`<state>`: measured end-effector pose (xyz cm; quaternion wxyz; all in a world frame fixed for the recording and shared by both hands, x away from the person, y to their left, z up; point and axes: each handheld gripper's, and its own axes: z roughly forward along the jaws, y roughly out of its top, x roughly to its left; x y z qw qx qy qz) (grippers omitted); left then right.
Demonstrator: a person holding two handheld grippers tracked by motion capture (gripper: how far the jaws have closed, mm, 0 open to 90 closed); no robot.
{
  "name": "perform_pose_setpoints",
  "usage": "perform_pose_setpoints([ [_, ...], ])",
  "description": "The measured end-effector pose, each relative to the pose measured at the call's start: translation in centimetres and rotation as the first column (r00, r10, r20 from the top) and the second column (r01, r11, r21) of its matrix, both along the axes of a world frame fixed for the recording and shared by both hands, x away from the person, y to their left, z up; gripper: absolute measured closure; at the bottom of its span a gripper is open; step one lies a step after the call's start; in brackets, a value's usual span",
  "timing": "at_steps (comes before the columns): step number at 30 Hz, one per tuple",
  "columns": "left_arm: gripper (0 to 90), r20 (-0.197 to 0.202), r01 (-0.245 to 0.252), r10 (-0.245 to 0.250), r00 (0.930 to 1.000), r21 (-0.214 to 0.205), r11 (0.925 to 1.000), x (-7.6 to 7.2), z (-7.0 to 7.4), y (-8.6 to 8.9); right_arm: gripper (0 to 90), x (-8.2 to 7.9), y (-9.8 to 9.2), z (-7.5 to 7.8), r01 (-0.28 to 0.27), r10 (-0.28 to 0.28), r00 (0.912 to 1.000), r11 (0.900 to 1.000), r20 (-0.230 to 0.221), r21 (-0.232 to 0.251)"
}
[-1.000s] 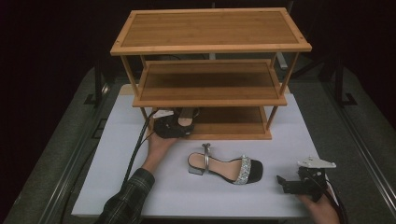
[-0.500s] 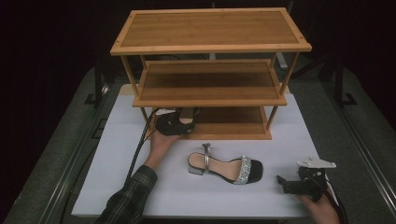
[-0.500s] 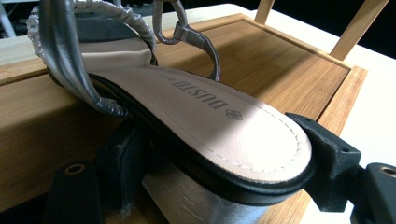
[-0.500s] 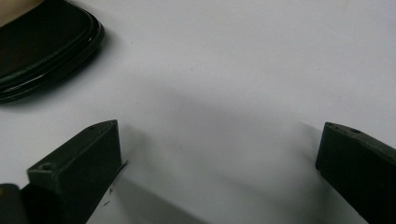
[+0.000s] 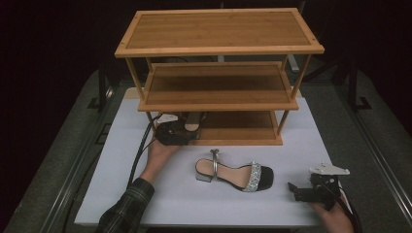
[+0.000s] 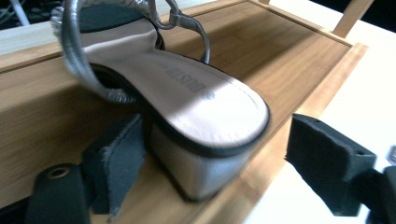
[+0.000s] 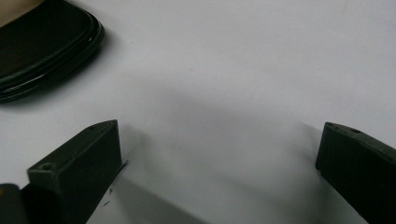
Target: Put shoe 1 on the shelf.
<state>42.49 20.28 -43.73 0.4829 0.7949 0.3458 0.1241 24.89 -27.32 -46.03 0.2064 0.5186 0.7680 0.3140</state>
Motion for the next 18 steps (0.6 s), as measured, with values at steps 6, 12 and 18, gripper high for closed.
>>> perform_pose_setpoints([
  [6, 46.4, 0.041, -0.014, 0.01, 0.9991, 0.099, 0.995, -1.6, 0.0, 1.6, 0.0, 0.0, 0.0, 0.0, 0.0, 0.0, 1.0, 1.0, 0.0, -0.001],
  [12, 61.4, 0.055, -0.006, 0.001, 0.9985, 0.102, 0.9947, -1.6, -0.3, 1.2, 0.0, 0.0, 0.0, 0.0, 0.0, 0.0, 1.0, 1.0, -0.001, -0.001],
  [18, 74.0, 0.053, 0.016, -0.021, 0.9984, 0.093, 0.9955, -1.3, -0.2, 0.1, 0.0, 0.0, 0.0, 0.0, 0.0, 0.0, 1.0, 1.0, -0.001, -0.001],
])
